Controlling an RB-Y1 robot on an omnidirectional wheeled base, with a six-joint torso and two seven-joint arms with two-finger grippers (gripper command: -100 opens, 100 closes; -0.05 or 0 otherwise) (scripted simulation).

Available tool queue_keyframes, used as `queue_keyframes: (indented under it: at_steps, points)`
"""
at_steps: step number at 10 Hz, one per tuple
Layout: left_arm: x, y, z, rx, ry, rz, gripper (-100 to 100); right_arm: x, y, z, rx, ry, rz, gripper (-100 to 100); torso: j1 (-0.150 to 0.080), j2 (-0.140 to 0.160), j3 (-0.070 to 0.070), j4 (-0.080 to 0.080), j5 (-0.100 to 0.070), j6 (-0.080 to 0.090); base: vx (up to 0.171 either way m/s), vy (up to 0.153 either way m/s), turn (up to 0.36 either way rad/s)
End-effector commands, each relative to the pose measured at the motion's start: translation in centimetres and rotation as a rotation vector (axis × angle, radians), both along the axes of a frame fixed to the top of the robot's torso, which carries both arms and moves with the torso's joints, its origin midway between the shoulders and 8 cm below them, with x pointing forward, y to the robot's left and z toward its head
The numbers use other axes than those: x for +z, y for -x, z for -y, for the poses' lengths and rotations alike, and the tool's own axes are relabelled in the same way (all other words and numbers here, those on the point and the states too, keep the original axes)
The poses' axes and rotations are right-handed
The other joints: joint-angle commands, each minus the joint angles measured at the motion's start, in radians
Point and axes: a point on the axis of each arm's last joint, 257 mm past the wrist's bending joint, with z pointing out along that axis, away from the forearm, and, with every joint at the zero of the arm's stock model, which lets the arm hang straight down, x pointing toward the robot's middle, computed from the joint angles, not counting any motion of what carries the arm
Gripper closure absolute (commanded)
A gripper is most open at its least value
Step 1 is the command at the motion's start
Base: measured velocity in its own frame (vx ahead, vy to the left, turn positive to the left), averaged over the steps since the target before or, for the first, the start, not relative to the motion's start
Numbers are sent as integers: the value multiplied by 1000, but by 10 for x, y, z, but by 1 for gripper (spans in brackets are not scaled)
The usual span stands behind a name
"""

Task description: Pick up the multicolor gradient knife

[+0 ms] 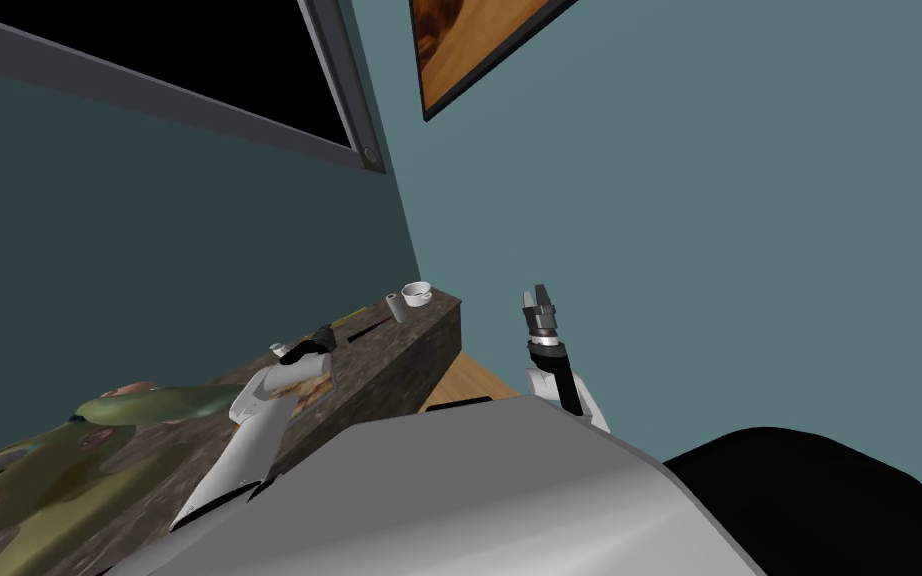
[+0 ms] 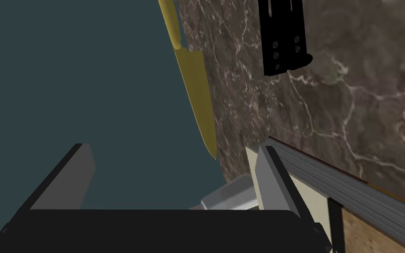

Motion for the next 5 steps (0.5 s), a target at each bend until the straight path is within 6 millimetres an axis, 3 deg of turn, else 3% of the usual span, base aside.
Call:
queue_keyframes:
  at_steps: [1,3,4,5]
  points:
    - [-9,8,-11,36,22,-41,-100,0,0,0,0,0,0,0,0,0,0,0,0,0,-10,-16,-123]
    - [-14,11,-11,43,30,-59,-100,0,0,0,0,0,0,0,1,0,0,0,0,-1,-1,-6,15]
    - [-14,18,-34,97,51,-86,-100,0,0,0,0,0,0,0,1,0,0,0,0,-1,-4,-18,-217]
    - [-21,23,-34,108,64,-113,-100,0,0,0,0,0,0,0,0,0,0,0,0,0,-7,-15,-121]
